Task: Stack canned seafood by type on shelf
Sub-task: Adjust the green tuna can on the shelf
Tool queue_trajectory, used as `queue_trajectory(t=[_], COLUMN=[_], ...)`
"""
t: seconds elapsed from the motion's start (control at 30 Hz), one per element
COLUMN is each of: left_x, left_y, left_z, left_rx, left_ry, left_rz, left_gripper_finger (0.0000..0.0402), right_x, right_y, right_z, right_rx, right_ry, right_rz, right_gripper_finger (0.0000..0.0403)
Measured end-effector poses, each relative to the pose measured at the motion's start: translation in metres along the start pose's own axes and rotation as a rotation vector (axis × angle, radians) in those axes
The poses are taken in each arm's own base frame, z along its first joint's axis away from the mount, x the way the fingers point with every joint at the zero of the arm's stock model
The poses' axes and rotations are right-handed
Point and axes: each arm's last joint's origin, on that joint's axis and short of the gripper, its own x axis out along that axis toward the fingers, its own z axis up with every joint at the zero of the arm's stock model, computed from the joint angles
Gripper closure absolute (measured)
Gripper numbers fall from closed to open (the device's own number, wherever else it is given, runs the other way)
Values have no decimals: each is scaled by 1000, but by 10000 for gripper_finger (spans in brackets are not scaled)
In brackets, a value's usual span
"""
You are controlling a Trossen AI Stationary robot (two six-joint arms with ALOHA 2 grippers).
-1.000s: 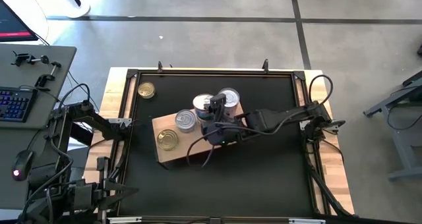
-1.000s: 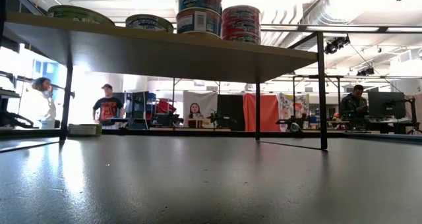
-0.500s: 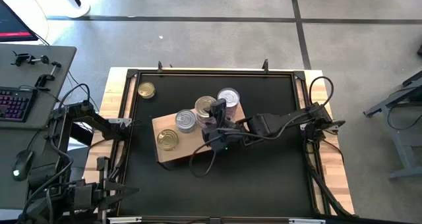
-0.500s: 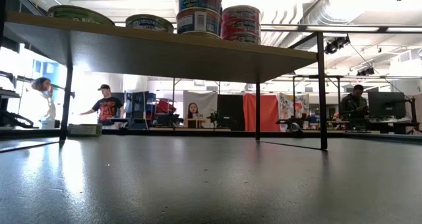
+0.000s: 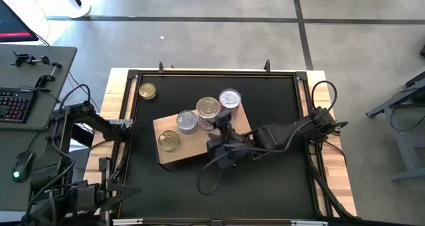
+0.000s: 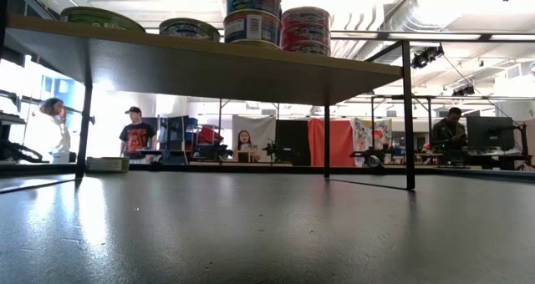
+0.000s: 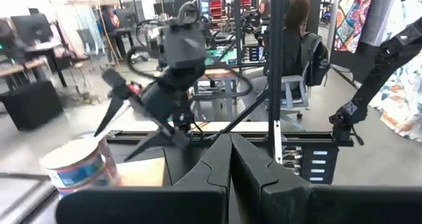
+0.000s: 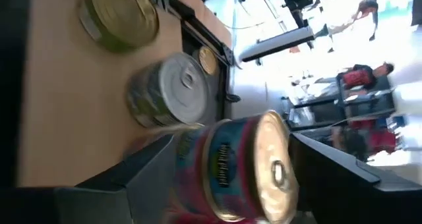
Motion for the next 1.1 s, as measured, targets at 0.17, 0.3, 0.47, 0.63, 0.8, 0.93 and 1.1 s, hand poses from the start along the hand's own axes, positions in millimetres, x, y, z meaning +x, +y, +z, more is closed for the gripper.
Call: queue_trajectory(t=[0.17, 0.3, 0.47, 0.63, 0.8, 0.93, 1.1], left_x=[28, 64, 89, 103, 123, 150, 170], left_y=[7, 24, 47, 59, 60, 63, 86], left_z=[-8, -30, -55, -70, -91, -107, -105], left_rx=[-124, -200, -186, -181, -187, -196, -174], left_ry=[108, 354, 584, 733, 854, 928, 987], left_rz=[-22, 23, 219, 271, 177, 40, 2], left_gripper_finger=[401, 402, 402, 402, 401, 401, 401], right_x=[-11, -13, -17, -33, -52, -66, -86], right_y=[9, 17, 27, 38, 48, 56, 86], right_z=[3, -4, -24, -29, -32, -35, -48], right_rx=[280, 455, 482, 466, 456, 560, 621], right_ry=[-26, 38, 244, 321, 340, 395, 460], right_rz=[70, 213, 431, 440, 377, 352, 359], right_gripper_finger=[119, 119, 119, 119, 119, 119, 123])
